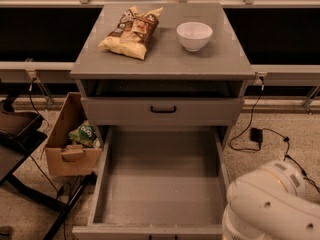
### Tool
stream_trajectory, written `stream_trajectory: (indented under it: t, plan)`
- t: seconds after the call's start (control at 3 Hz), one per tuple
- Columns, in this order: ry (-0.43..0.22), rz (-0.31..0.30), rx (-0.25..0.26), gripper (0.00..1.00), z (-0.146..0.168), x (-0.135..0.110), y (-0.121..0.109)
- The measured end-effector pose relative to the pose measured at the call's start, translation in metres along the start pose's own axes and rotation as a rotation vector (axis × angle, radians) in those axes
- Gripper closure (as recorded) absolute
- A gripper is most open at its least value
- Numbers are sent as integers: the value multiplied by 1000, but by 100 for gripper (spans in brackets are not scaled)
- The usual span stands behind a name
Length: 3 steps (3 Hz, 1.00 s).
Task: Close middle drawer
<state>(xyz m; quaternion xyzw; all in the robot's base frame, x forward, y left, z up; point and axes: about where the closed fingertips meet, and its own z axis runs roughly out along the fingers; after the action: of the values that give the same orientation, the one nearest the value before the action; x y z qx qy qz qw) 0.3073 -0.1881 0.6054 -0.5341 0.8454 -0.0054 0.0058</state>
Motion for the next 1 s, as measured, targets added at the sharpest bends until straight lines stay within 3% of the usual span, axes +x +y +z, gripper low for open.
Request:
stream_trajectory:
  t: [0.33, 0.67, 1.0]
  plan:
    - [-1, -7, -55, 100, 33, 12, 62]
    - [-46, -17, -100, 100, 93, 14, 117]
    - [-137, -11, -105, 100, 129, 5, 123]
